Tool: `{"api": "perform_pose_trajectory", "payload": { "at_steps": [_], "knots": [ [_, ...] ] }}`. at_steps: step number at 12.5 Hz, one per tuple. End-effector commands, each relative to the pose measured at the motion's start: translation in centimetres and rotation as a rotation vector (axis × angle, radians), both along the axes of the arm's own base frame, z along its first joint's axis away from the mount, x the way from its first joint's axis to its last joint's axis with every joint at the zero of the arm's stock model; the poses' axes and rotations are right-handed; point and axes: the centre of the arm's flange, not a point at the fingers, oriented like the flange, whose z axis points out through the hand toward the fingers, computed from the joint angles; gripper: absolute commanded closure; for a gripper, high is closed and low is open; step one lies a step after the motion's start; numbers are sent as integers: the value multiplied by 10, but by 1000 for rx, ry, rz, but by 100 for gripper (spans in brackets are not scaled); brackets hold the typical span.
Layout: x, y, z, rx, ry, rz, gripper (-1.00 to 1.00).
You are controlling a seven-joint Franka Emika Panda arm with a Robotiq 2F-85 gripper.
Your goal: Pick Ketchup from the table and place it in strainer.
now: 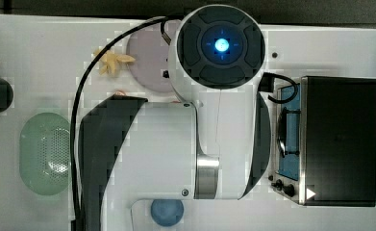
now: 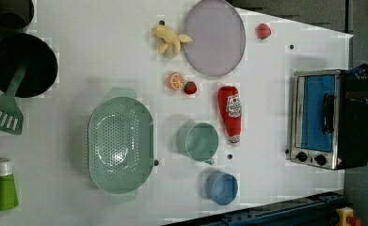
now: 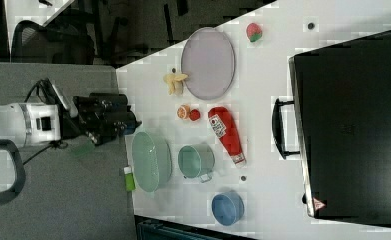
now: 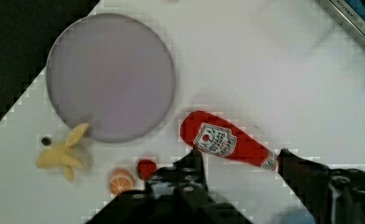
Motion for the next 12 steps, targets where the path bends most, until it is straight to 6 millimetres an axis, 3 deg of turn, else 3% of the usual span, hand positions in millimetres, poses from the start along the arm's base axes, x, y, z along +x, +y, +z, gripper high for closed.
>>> {"api": "perform_pose_trajectory", "payload": {
  "at_steps": [1, 3, 5, 9, 12],
  "knots": [
    [-82, -15, 53, -14, 16, -9, -59],
    [-79, -11, 39, -13, 41, 22, -99],
    [-73, -2, 12, -9, 97, 85, -100],
    [-54, 15, -64, 12, 179, 251, -100],
    [-37, 24, -120, 37, 158, 482, -100]
  ]
}}
